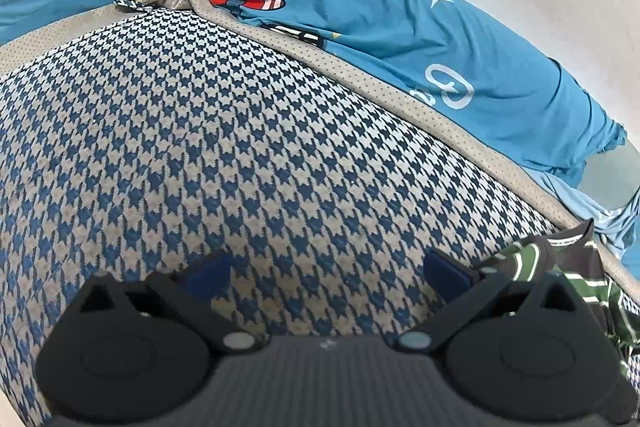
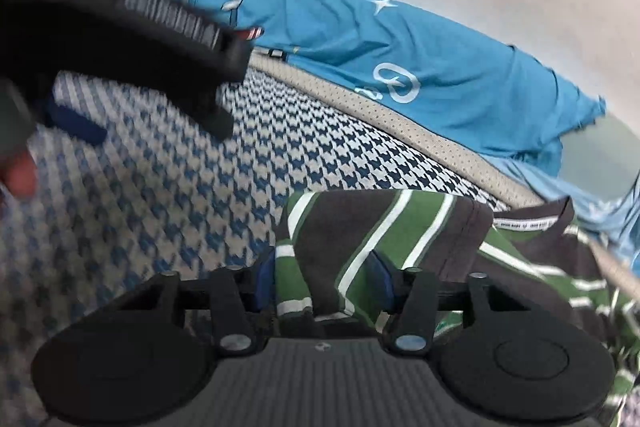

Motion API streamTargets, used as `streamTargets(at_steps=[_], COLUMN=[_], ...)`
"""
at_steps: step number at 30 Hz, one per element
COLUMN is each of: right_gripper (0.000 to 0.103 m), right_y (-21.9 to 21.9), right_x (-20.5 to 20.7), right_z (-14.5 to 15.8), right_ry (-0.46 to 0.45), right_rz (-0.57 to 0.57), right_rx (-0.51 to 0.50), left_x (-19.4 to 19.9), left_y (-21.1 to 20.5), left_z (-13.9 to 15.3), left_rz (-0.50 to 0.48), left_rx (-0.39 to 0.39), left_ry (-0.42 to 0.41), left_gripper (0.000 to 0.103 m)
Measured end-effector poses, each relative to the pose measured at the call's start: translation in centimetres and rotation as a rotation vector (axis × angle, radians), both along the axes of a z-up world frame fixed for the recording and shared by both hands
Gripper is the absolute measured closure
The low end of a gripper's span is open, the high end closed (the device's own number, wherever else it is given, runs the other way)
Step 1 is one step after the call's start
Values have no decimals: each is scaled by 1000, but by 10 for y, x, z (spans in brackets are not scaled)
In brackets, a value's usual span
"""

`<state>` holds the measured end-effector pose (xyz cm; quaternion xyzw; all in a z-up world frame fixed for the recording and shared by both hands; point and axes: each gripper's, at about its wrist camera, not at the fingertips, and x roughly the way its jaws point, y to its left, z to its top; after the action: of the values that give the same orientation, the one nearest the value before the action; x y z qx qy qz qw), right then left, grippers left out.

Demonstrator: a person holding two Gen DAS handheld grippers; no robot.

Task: Fold clothes

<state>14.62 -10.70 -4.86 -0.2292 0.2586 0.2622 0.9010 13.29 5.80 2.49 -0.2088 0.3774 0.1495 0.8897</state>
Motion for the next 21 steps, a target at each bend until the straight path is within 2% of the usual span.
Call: streamTargets(at_steps=[4,7,11,16,21], right_gripper=[87,93,94,94,94], right_y=[10,10,-7,-16,-11], right_x=[5,13,38,55,69], right_z=[-9,-4,21,54,68], right_ry=[-35,-23,97,117,128], right_rz=[-15,-31,-129,-181,-186], right_rx=[-63,-39,188,439,594], left_x=[-4,-9,-15,-22,-27], left_y=[7,16,30,44,55], left_z=[2,4,6,6,5], left_rz=[3,8,30,49,65], left_rx=[-2,-1,8,15,36], left_ry=[-4,-5,-8,-11,-4], left_gripper=[0,0,0,0,0])
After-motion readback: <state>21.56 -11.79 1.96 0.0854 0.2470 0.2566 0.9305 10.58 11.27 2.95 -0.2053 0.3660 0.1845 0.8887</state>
